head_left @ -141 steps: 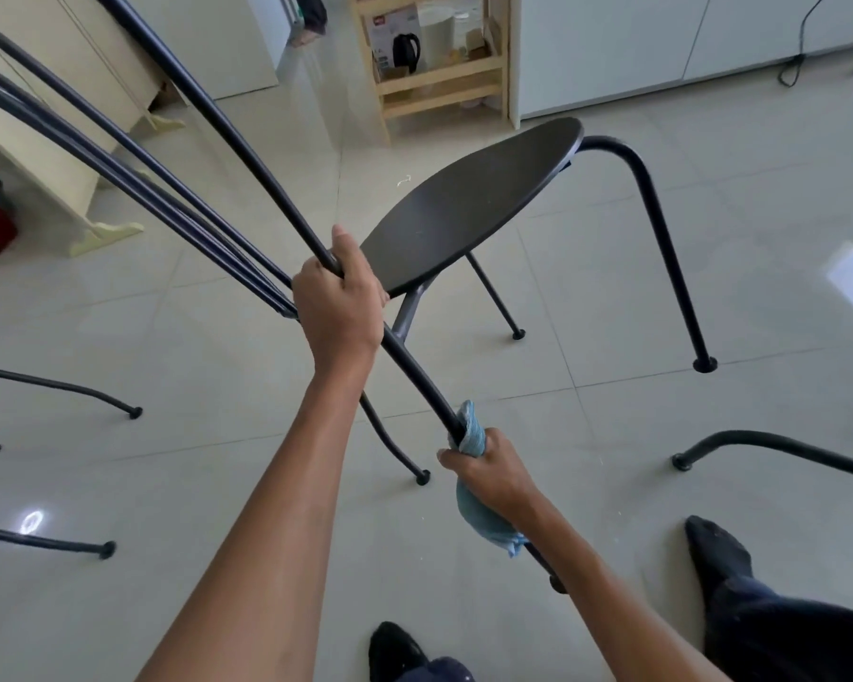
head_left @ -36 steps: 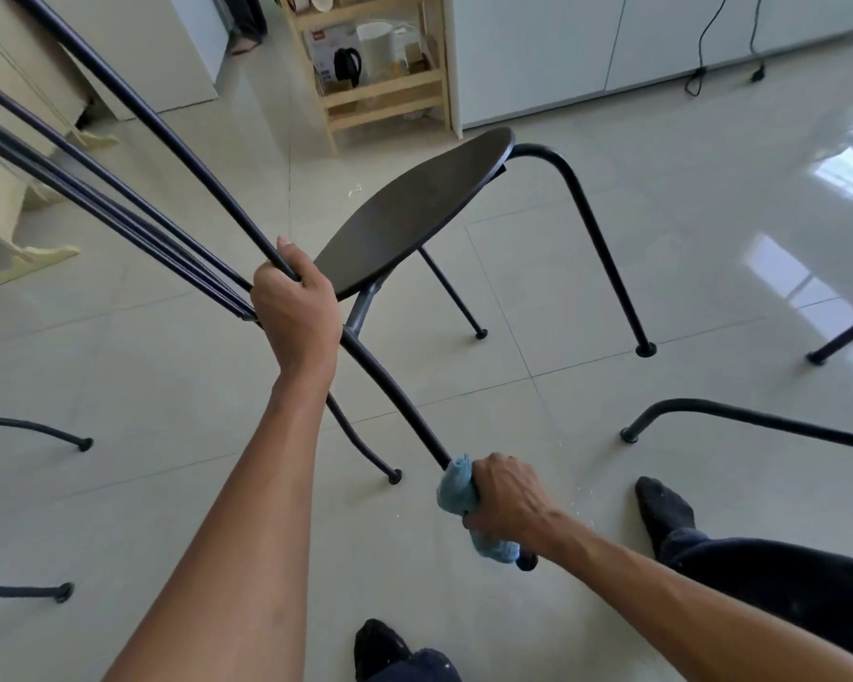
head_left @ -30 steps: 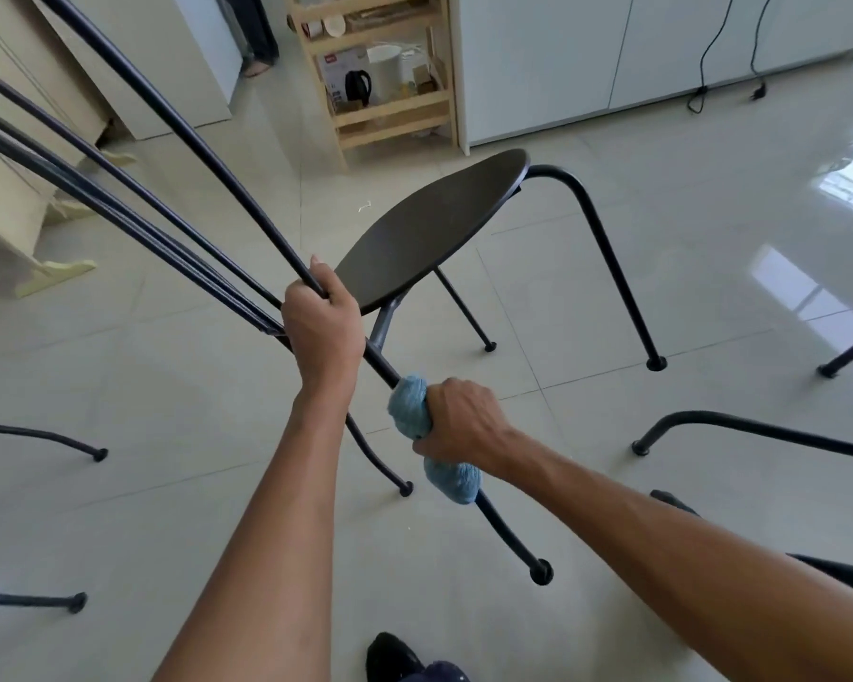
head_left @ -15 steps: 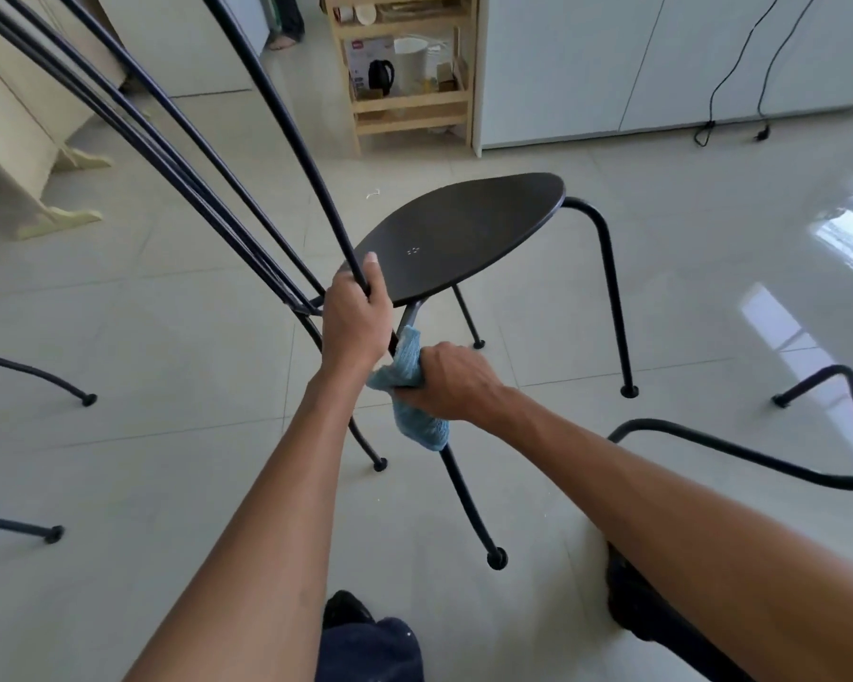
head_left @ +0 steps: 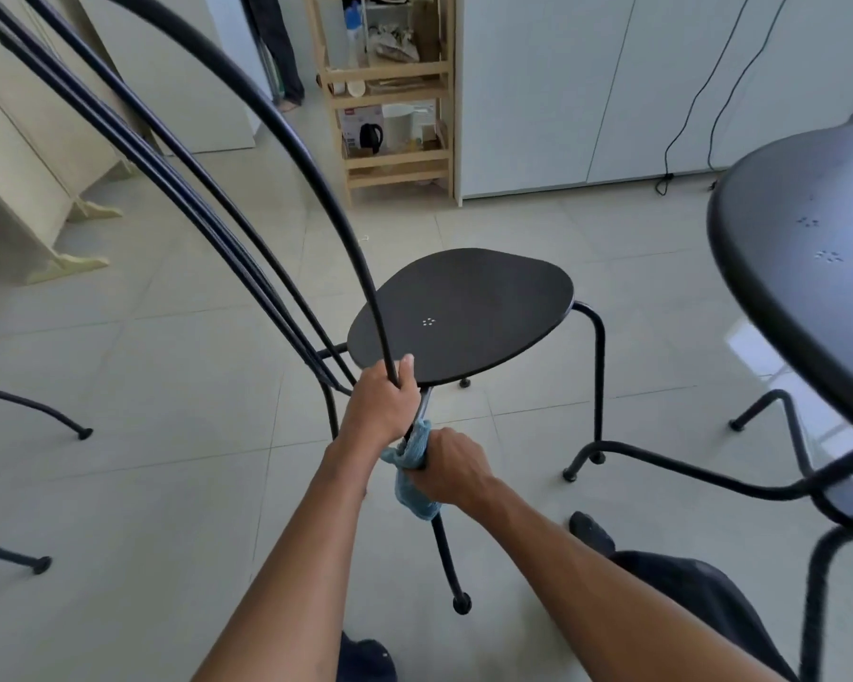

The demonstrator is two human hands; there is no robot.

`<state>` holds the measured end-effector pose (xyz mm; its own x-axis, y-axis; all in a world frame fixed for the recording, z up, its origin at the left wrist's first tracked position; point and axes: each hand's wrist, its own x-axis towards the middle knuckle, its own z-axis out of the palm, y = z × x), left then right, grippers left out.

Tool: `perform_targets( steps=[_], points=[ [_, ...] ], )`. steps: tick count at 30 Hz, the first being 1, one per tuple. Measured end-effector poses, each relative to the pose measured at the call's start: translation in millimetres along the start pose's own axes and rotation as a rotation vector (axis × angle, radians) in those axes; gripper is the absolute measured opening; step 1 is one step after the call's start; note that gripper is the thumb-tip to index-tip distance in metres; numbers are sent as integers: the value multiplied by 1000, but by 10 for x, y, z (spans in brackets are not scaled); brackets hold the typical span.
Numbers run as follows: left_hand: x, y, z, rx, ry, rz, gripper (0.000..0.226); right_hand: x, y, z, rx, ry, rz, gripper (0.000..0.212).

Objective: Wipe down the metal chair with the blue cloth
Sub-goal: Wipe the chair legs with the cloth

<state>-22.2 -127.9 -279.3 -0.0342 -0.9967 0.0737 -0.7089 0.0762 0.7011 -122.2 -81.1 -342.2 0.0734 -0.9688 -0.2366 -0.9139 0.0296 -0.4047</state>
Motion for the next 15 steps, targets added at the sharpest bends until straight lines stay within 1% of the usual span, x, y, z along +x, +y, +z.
perform_targets(
  steps=[5, 12, 15],
  points=[
    [-61, -8, 128, 27, 31, -21, 51, -56, 63, 8, 14, -23, -9, 22],
    [171, -128, 79, 23, 147, -26, 57, 138, -75, -23, 60, -14, -13, 14],
    [300, -189, 77, 9, 184, -11, 60, 282, -119, -31, 118, -41, 7, 20]
  ],
)
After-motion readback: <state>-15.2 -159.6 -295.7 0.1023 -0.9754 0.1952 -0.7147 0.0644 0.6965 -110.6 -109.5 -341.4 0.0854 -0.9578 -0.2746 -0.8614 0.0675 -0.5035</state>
